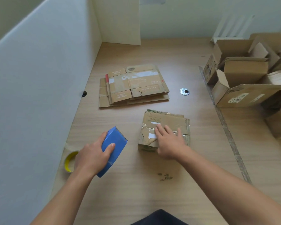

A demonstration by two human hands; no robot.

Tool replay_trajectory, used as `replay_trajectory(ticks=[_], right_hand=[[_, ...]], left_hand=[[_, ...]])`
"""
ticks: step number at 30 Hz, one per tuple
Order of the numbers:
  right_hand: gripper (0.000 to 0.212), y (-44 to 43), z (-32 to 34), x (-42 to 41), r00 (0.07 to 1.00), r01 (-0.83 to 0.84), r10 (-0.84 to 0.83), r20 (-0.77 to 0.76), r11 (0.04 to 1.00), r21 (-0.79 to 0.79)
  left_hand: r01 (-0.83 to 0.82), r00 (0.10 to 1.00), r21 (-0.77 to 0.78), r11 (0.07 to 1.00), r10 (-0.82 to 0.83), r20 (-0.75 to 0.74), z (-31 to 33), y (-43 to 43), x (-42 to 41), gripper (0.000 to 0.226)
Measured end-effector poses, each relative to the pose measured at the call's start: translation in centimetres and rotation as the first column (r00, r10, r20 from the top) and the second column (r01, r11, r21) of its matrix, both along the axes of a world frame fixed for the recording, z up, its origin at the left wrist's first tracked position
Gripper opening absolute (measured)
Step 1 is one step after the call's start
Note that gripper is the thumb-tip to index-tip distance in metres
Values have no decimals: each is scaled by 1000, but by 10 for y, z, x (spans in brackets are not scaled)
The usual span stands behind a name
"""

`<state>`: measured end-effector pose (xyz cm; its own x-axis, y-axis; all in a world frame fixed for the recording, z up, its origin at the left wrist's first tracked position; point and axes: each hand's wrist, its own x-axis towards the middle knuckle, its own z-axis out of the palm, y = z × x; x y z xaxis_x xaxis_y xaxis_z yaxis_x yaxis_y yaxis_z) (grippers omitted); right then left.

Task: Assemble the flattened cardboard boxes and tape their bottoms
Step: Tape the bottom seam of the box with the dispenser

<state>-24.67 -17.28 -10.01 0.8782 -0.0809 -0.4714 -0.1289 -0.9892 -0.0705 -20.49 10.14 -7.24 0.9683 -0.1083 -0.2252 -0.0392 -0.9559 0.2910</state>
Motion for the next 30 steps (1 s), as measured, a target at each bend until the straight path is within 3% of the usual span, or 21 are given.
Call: replay_trajectory(ticks=[4,8,14,20,27,30], right_hand=[[92,19,3,7,987,67,-74,144,997,48],[75,46,-10,7,966,94,-102,239,995,44],[75,36,-16,-5,973,-2,-5,229,999,32],[59,37,-25,-10,904,77,-98,415,995,67],[59,29,-35,-24,876,-222,145,460,968,118],[37,29,-34,-23,817,-191,71,572,970,152]], left_hand=[[-6,1000,-14,1000,6,-1,0,0,-2,57],[2,1000,-22,1000,-2,7,1,-3,-1,58],[-4,1000,-34,999,4,7,0,0,3,56],[-5,1000,-31,1000,6,12,-2,2,3,56],[18,999,-36,999,-17,29,-5,-4,1,57],[48,998,-44,998,-47,43,-4,-6,3,57]])
